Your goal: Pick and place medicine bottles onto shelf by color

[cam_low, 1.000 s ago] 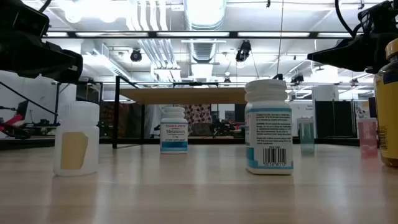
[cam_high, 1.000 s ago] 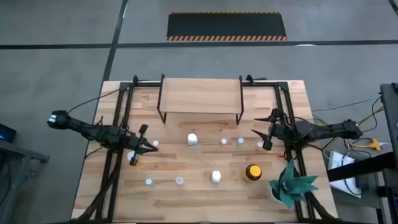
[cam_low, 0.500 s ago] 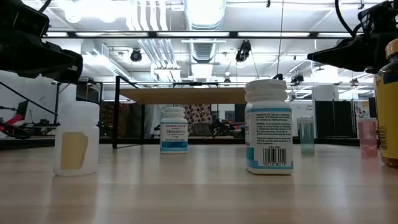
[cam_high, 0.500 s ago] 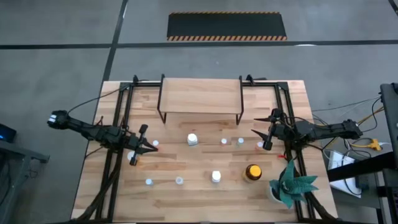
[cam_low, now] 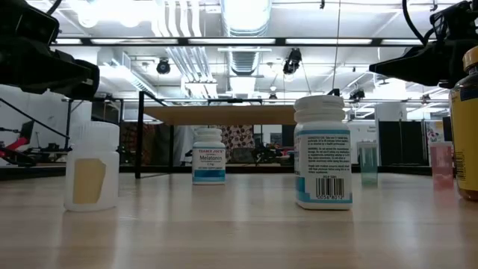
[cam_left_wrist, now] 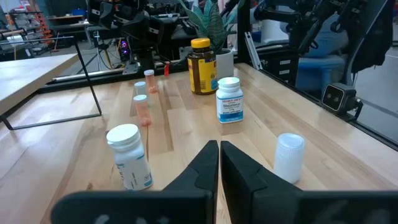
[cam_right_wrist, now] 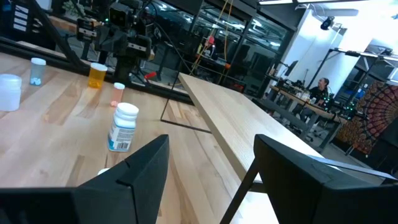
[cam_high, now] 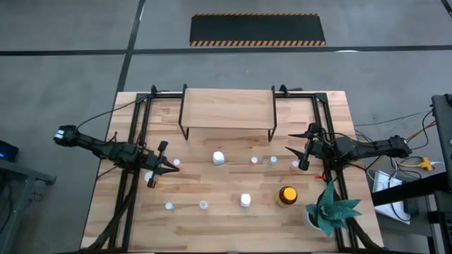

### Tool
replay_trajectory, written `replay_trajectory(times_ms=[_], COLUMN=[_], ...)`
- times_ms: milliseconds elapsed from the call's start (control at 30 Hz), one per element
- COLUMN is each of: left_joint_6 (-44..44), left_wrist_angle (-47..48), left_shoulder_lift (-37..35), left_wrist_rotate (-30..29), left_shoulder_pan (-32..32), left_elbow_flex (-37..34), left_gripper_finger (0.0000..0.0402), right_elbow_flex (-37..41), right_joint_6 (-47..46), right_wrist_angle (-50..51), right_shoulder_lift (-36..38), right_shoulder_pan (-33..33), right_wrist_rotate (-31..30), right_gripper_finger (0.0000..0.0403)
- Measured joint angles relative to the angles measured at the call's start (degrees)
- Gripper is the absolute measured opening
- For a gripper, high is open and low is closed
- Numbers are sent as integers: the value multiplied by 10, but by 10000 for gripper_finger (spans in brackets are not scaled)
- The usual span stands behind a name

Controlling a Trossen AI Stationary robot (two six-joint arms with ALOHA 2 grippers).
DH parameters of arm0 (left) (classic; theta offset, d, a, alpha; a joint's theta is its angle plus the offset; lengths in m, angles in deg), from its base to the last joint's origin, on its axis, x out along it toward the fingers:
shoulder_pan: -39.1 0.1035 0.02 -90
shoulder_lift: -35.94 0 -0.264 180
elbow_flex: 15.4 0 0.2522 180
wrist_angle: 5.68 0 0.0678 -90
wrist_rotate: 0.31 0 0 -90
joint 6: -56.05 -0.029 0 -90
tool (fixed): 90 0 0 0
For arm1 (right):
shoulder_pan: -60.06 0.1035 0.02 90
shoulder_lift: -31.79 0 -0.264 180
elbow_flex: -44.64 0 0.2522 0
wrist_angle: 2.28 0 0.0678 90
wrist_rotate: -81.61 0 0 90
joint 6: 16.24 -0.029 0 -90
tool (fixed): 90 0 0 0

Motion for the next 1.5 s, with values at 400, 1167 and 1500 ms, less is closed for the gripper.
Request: replay_trajectory(times_ms=[400,1167,1500], left_joint_6=[0,0,-39], left_wrist_angle=[0,0,0], left_shoulder_lift=[0,0,0], left_wrist_rotate=[0,0,0], left_shoulder_pan=[0,0,0], left_elbow_flex=[0,0,0], left_gripper_finger=[0,0,0], right_elbow_flex=[0,0,0], right_joint_6=[0,0,38], right_wrist_angle=[0,0,0], right_shoulder_lift=[0,0,0], right_shoulder_pan=[0,0,0], right_wrist_rotate=[0,0,-1], right_gripper_finger=[226,226,226])
